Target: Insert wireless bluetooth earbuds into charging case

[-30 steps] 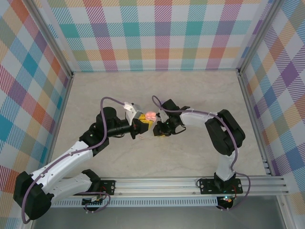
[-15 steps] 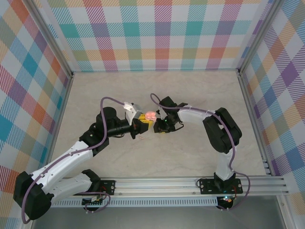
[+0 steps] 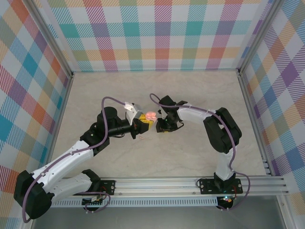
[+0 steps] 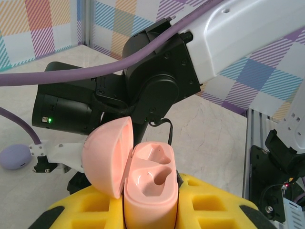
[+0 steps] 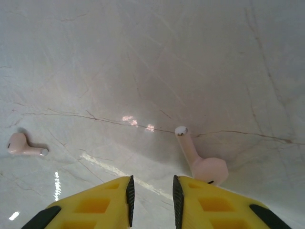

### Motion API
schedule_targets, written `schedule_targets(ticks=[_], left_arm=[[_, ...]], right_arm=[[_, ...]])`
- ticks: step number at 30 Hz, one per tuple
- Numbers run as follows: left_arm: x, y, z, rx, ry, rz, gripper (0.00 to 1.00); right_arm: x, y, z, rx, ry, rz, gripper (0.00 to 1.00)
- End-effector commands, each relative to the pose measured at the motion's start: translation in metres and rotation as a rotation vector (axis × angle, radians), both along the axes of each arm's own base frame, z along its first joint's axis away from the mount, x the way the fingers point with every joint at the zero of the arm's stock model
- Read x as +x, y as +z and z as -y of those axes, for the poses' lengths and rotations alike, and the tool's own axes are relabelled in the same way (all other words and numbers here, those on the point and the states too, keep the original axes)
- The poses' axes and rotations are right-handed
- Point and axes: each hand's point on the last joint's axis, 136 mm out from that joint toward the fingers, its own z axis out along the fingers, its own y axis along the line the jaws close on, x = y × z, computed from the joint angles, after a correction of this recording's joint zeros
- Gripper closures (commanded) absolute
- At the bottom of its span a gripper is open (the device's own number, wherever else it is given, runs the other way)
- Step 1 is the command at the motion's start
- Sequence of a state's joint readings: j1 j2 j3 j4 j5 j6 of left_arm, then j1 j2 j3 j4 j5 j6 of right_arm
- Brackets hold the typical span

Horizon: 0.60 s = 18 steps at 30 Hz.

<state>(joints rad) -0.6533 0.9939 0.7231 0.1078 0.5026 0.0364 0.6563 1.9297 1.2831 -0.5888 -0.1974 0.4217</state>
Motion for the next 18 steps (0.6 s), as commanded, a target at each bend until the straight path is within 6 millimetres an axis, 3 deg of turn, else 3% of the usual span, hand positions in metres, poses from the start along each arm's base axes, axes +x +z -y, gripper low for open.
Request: schedule_targets(ticks=[1, 12, 18], left_arm=[[-0.002, 0.006, 0.004, -0.017, -0.006, 0.007, 0.86], [-0.002, 0.005, 0.004, -0.016, -0.005, 0.005, 0.86], [-0.002, 0.004, 0.003, -0.013, -0.002, 0.002, 0.86]], right_arm=[[-0.002, 0.007, 0.005, -0.047, 0.025, 0.018, 0.70], [0.003, 0.015, 0.026, -0.165, 0.002, 0.073, 0.70], [0.003, 0.012, 0.017, -0.129, 0.007, 0.057, 0.71]])
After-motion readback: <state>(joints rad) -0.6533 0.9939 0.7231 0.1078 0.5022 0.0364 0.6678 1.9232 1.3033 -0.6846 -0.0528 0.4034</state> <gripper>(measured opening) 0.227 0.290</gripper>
